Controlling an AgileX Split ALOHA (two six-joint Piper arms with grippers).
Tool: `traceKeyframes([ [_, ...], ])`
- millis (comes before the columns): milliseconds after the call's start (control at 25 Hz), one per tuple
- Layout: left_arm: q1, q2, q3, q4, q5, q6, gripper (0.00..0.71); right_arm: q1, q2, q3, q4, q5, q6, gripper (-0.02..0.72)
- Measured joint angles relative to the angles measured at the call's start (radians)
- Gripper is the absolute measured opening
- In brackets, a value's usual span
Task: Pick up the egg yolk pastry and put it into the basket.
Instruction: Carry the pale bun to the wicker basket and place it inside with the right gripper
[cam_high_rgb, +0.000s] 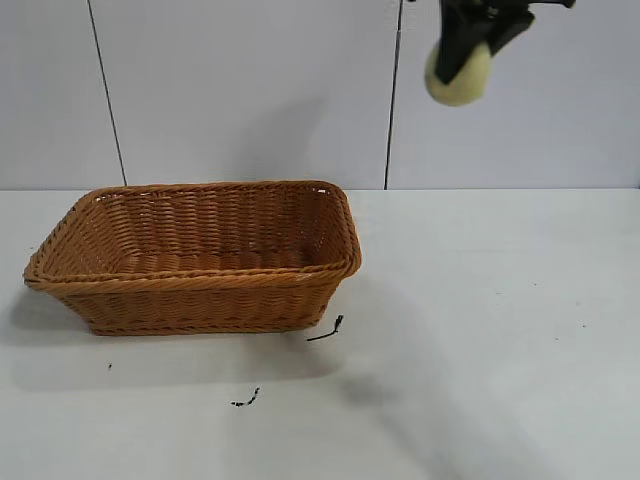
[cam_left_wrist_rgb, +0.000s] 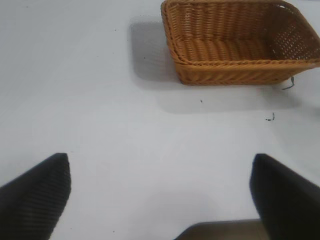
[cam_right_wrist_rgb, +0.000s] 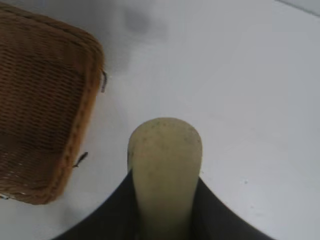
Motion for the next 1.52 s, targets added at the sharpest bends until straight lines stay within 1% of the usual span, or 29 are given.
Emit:
traceKeyframes([
  [280, 0.0, 0.0, 0.0, 0.0, 0.0, 0.0, 0.695, 0.189, 0.133, -0.127, -0.004, 0.001, 0.016, 0.13],
  [440, 0.0, 0.0, 0.0, 0.0, 0.0, 0.0, 0.695, 0.274, 0.185, -0.139, -0.003, -0.002, 0.017, 0.13],
  [520, 0.0, 0.0, 0.0, 0.0, 0.0, 0.0, 0.695, 0.305, 0.216, -0.139, -0.003, -0.028, 0.017, 0.13],
  [760, 0.0, 0.0, 0.0, 0.0, 0.0, 0.0, 0.695, 0.328, 0.322, -0.139, -0.006, -0.174, 0.017, 0.13],
  [840, 0.0, 0.0, 0.0, 0.0, 0.0, 0.0, 0.695, 0.328, 0.354, -0.139, -0.012, -0.21, 0.017, 0.13],
  [920, 0.0, 0.0, 0.0, 0.0, 0.0, 0.0, 0.695, 0.328, 0.382, -0.139, -0.01, -0.23, 0.017, 0.13],
  [1040, 0.0, 0.0, 0.0, 0.0, 0.0, 0.0, 0.695, 0.328, 0.405, -0.139, -0.007, -0.234, 0.017, 0.13],
  [1120, 0.0, 0.0, 0.0, 0.0, 0.0, 0.0, 0.695, 0.328, 0.41, -0.139, -0.004, -0.238, 0.017, 0.146],
  [1160, 0.0, 0.0, 0.0, 0.0, 0.0, 0.0, 0.695, 0.328, 0.411, -0.139, -0.004, -0.24, 0.017, 0.167],
  [1240, 0.0, 0.0, 0.0, 0.0, 0.0, 0.0, 0.695, 0.328, 0.411, -0.139, -0.003, -0.244, 0.017, 0.246],
  [1280, 0.0, 0.0, 0.0, 0.0, 0.0, 0.0, 0.695, 0.328, 0.411, -0.139, -0.003, -0.246, 0.017, 0.32],
  [1360, 0.0, 0.0, 0.0, 0.0, 0.0, 0.0, 0.695, 0.328, 0.411, -0.139, -0.003, -0.244, 0.017, 0.505],
  [1400, 0.0, 0.0, 0.0, 0.0, 0.0, 0.0, 0.695, 0.328, 0.411, -0.139, -0.003, -0.242, 0.017, 0.571],
  [1440, 0.0, 0.0, 0.0, 0.0, 0.0, 0.0, 0.695, 0.328, 0.411, -0.139, -0.003, -0.238, 0.017, 0.622],
  [1520, 0.0, 0.0, 0.0, 0.0, 0.0, 0.0, 0.695, 0.328, 0.404, -0.139, -0.007, -0.221, 0.017, 0.669],
])
